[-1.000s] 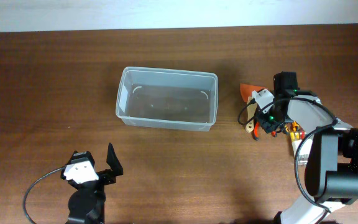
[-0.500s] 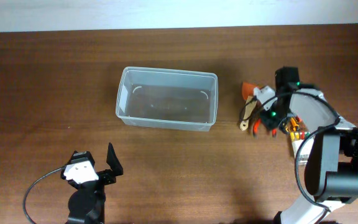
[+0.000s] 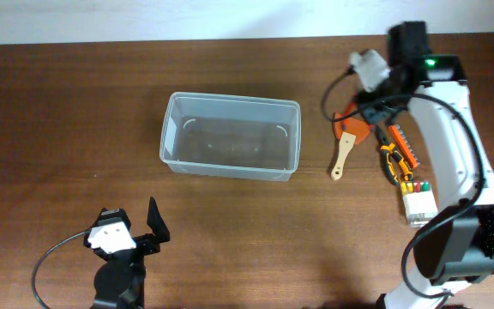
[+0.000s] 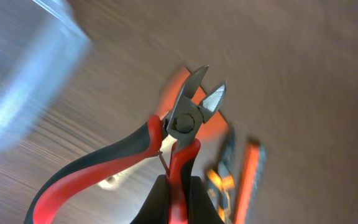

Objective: Pack container
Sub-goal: 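Carry the pliers into the clear container and open the right gripper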

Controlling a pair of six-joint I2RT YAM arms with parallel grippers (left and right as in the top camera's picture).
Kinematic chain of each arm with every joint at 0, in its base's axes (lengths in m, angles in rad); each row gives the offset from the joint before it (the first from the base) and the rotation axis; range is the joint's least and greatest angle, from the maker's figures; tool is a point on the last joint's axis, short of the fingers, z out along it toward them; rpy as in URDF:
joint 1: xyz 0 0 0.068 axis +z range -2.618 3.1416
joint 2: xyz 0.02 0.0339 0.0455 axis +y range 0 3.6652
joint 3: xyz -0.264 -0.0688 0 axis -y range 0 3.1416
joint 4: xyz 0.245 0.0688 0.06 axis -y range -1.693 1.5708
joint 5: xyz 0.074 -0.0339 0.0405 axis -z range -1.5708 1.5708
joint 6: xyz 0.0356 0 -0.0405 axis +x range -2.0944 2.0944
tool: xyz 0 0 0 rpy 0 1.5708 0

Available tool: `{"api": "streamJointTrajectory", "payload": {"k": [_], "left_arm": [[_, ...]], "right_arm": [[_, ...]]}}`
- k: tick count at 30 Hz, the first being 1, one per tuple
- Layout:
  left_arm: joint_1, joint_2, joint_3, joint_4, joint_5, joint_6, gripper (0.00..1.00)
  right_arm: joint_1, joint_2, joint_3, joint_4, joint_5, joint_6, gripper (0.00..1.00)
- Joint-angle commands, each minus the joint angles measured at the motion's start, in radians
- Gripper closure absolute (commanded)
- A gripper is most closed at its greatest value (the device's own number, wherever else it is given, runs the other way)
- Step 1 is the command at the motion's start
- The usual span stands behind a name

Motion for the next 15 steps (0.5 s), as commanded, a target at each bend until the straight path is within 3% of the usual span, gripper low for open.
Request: {"api": "streamJointTrajectory", "payload": {"k": [1, 7, 11, 15], "left_arm": [[-0.004, -0.006, -0.003, -0.002, -0.003, 0.009, 0.01], [-0.004, -0.006, -0.003, -0.002, -0.003, 0.009, 0.01], [-0.004, -0.006, -0.003, -0.002, -0.003, 0.009, 0.01], [-0.004, -0.006, -0.003, -0.002, -0.003, 0.009, 0.01]], "right_arm": [[0.113, -0.020, 0.021, 0.020, -0.042, -0.060, 0.96], [0.315, -0.018, 0.020, 0.103, -0.042, -0.238, 0.96], [0.385, -0.012, 0.017, 0.105, -0.042, -0.436, 0.96], [0.414, 0.018, 0.016, 0.114, -0.043, -0.495, 0.96]]}}
